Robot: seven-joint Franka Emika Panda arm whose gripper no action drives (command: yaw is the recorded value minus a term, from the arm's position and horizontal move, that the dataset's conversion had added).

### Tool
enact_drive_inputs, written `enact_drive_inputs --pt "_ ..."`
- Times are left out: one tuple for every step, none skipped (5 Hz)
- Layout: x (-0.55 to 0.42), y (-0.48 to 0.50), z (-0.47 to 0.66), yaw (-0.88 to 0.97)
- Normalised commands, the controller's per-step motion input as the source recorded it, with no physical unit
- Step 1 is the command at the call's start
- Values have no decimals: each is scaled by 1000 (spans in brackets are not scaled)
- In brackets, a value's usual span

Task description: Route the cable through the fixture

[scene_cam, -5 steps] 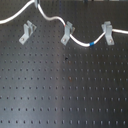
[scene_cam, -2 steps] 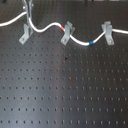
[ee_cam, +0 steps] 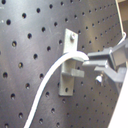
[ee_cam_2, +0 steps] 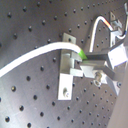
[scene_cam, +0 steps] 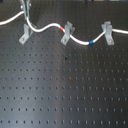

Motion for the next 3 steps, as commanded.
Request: enact_drive_inputs --pt "-131 -49 124 0" --pt "-177 -2 11 77" --pt "-169 7 3 97"
